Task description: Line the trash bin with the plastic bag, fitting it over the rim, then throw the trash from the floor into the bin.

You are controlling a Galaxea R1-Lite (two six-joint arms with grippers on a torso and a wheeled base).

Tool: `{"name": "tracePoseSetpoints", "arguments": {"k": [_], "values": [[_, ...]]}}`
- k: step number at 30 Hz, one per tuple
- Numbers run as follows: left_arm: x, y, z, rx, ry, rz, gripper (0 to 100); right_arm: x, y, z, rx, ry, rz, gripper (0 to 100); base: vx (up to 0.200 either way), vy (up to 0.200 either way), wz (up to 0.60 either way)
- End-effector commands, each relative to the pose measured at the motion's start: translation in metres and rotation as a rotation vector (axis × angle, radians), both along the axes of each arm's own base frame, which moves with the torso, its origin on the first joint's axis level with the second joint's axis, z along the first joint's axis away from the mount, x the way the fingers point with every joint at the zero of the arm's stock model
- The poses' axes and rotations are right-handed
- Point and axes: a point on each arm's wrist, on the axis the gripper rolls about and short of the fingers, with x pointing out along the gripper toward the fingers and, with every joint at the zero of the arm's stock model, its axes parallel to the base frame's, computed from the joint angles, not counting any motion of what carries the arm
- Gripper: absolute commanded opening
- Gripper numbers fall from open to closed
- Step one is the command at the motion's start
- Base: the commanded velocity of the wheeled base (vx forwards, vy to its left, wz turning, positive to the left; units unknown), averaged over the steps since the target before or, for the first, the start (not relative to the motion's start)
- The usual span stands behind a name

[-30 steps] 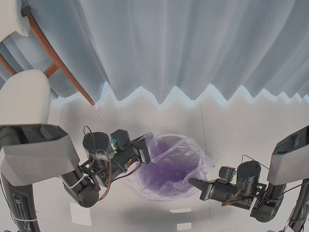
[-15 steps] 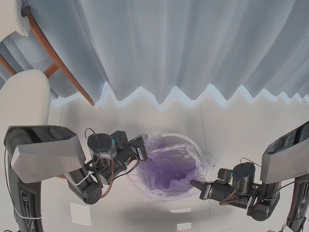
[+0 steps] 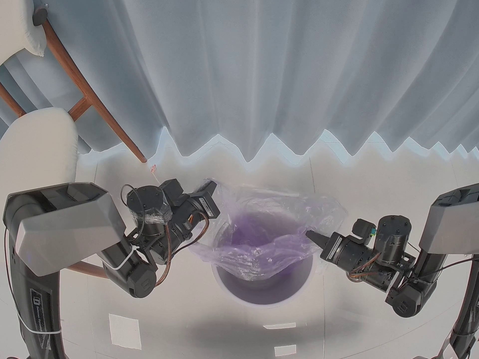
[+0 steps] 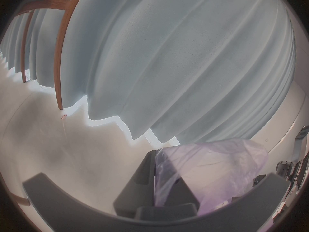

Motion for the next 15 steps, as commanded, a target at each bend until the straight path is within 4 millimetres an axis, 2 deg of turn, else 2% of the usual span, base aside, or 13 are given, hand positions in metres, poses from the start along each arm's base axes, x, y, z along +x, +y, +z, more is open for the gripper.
{"name": "tracePoseSetpoints", "arguments": {"k": [1,3,9,15], "values": [[0.011,0.002,-0.013,-0.002,0.020,0.018,0,0.044,-0.005,0.005,0.014,0.021,-0.055,0,0.000,0.000,0.00],[0.013,0.002,-0.019,-0.003,0.034,0.019,0,0.056,-0.008,0.009,0.020,0.024,-0.059,0,0.000,0.000,0.00],[0.020,0.004,-0.025,-0.027,0.048,0.031,0,0.072,-0.016,0.013,0.042,0.002,-0.044,0,0.000,0.000,0.00],[0.032,0.013,-0.037,-0.025,0.065,0.060,0,0.095,-0.032,0.013,0.033,0.020,-0.104,0,0.000,0.000,0.00]]}}
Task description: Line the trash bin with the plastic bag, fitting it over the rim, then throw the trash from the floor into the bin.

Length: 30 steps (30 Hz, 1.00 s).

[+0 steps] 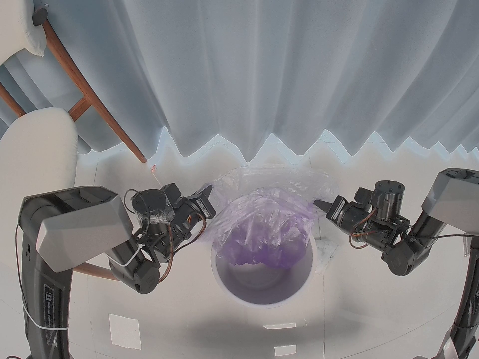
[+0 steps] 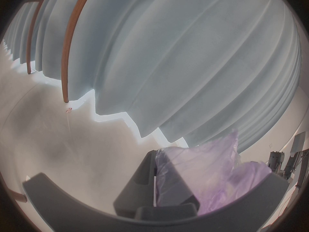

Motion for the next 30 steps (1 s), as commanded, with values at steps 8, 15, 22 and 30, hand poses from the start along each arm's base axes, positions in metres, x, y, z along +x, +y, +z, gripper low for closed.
{"name": "tracePoseSetpoints", "arguments": {"k": [8,15,22,30], "values": [[0.021,0.017,-0.032,0.021,0.057,0.059,0,0.025,-0.007,-0.012,-0.004,0.018,-0.036,0,0.000,0.000,0.00],[0.022,0.018,-0.038,0.030,0.085,0.060,0,0.034,-0.008,-0.024,-0.011,0.040,-0.047,0,0.000,0.000,0.00],[0.020,0.022,-0.044,0.039,0.106,0.068,0,0.033,-0.022,-0.027,-0.015,0.064,-0.070,0,0.000,0.000,0.00],[-0.001,0.030,-0.057,0.086,0.210,0.065,0,0.001,-0.039,-0.029,-0.005,0.151,0.008,0,0.000,0.000,0.00]]}}
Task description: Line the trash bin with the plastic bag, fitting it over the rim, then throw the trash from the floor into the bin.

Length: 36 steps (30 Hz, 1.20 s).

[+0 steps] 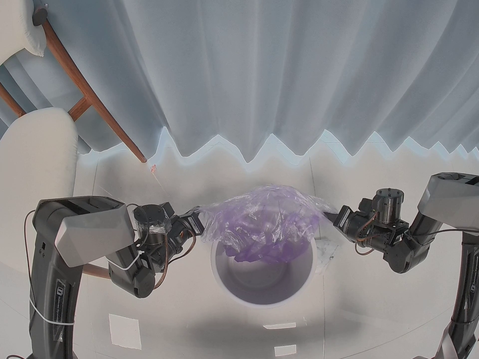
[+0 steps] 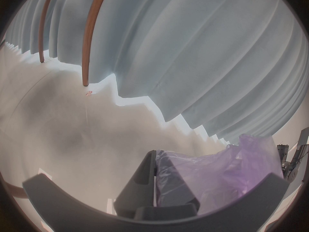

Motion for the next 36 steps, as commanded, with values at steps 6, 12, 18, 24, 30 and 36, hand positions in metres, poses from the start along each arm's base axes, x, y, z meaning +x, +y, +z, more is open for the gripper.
{"name": "tracePoseSetpoints", "arguments": {"k": [6,12,18,24,30,36], "values": [[-0.029,0.011,-0.009,0.067,0.178,-0.017,0,-0.042,-0.017,-0.001,0.018,0.105,0.085,0,0.000,0.000,0.00],[-0.040,0.015,-0.008,0.083,0.224,-0.030,0,-0.054,-0.026,-0.008,-0.009,0.139,0.079,0,0.000,0.000,0.00],[-0.049,0.021,-0.002,0.100,0.269,-0.036,0,-0.069,-0.033,-0.012,-0.033,0.100,0.099,0,0.000,0.000,0.00],[-0.055,0.031,0.006,0.128,0.315,-0.017,0,-0.091,-0.035,-0.016,-0.022,0.069,0.129,0,0.000,0.000,0.00],[-0.056,0.032,0.005,0.140,0.324,-0.015,0,-0.100,-0.035,-0.025,-0.020,0.070,0.141,0,0.000,0.000,0.00],[-0.056,0.031,0.004,0.141,0.322,-0.018,0,-0.118,-0.029,-0.010,0.016,0.075,0.161,100,0.000,0.000,0.00]]}}
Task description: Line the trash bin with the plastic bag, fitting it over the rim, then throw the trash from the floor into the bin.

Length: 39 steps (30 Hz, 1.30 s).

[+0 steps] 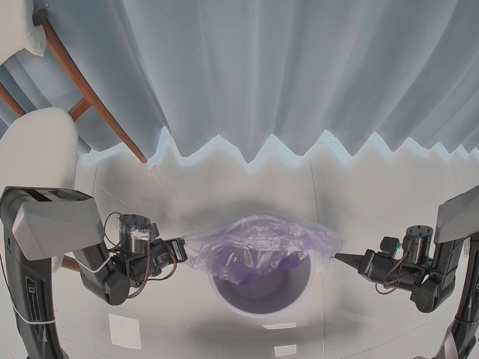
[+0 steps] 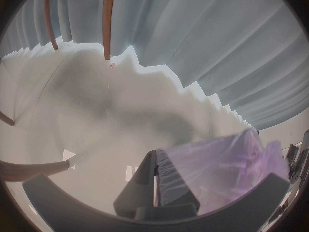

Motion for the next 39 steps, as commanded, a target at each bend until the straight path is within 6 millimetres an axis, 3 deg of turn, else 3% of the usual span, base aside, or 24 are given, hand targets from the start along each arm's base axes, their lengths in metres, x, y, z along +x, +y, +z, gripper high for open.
{"name": "tracePoseSetpoints", "arguments": {"k": [1,6,10,13,25,30,39], "values": [[-0.001,-0.001,0.002,-0.002,-0.007,-0.005,0,-0.020,0.012,0.020,0.067,0.006,0.036,100,0.000,0.000,0.00],[-0.002,-0.004,0.001,0.001,-0.002,-0.010,0,-0.057,0.039,0.062,0.258,0.033,0.129,100,0.000,0.000,0.00],[-0.004,-0.005,0.000,0.005,0.000,-0.016,0,-0.076,0.061,0.066,0.296,0.085,0.228,100,0.000,0.000,0.00],[-0.007,-0.005,-0.001,0.019,-0.002,-0.026,0,-0.078,0.075,0.067,0.313,0.095,0.234,100,0.000,0.000,0.00],[-0.018,-0.012,-0.018,0.060,-0.034,-0.078,0,-0.042,0.123,0.058,0.343,0.105,0.231,100,0.000,0.000,0.00],[-0.020,-0.012,-0.018,0.071,-0.054,-0.094,0,-0.012,0.148,0.070,0.330,0.155,0.217,100,0.000,0.000,0.00],[-0.021,-0.018,-0.015,0.062,-0.086,-0.111,0,0.022,0.170,0.081,0.311,0.248,0.174,100,0.000,0.000,0.00]]}}
